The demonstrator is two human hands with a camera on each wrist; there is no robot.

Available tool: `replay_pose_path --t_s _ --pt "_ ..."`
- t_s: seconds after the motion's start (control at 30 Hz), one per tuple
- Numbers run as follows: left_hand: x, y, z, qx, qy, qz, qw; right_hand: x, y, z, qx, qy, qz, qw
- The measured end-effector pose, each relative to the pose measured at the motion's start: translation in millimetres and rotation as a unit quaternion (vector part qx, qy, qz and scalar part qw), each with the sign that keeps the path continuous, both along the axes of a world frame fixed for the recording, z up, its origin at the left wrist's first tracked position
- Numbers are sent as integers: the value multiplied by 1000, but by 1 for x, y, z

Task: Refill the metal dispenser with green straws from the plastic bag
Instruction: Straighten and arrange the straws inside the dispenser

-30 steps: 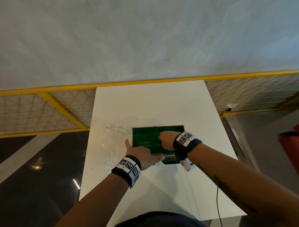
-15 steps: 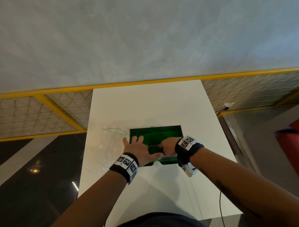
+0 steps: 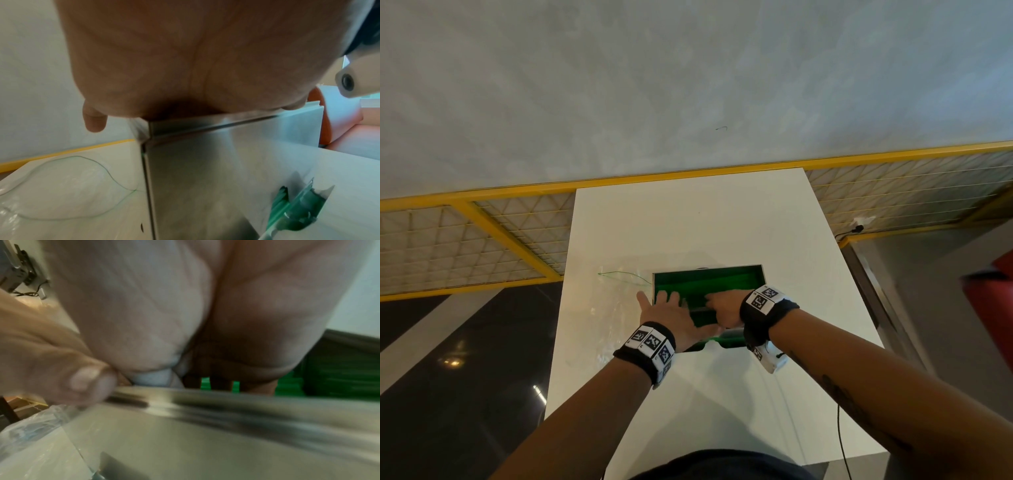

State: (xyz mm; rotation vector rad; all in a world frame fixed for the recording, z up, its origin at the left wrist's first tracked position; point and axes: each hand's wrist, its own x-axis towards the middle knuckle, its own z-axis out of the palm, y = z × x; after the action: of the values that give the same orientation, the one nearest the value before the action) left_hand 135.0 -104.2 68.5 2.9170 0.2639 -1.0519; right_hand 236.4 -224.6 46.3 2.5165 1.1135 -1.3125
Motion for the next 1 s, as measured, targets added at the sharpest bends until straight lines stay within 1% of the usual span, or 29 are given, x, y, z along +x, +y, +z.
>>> replay_pose_path --t_s 0.13,0.23,0.33,0.43,0.53,0.63,0.7,0.77,0.83,0.9,0.93,1.0 --pt "4 0 1 -8 6 13 1000 -3 5 1 -5 0 3 1000" --pt "5 1 3 -11 8 4 1000 -4 6 3 -18 -12 22 1000" --pt "3 0 8 -8 18 0 1000 -5 7 6 -24 0 14 1000" --pt "4 -1 10 -13 19 11 1000 0 2 12 -7 4 1 1000" --pt "3 -1 5 -5 18 5 1000 9 -7 22 18 -15 -13 1000" --pt "3 0 4 -15 29 3 999 20 -19 27 25 -41 -30 998" --pt "3 0 3 -23 12 -2 1000 26 -26 25 27 -53 -36 998" --pt "1 0 2 -39 -10 -8 999 26 -30 23 12 -56 -26 998" --pt "-2 -1 2 -68 -1 -5 998 22 -31 21 -20 -44 -9 999" --pt "-5 -2 0 -71 23 -9 997 18 -29 19 -33 -35 -3 999" --pt "-6 -2 -1 -67 23 -12 997 17 -28 20 -28 -34 -7 999" --pt "-9 -1 -2 -69 -4 -13 998 16 -27 23 -2 -33 -12 999"
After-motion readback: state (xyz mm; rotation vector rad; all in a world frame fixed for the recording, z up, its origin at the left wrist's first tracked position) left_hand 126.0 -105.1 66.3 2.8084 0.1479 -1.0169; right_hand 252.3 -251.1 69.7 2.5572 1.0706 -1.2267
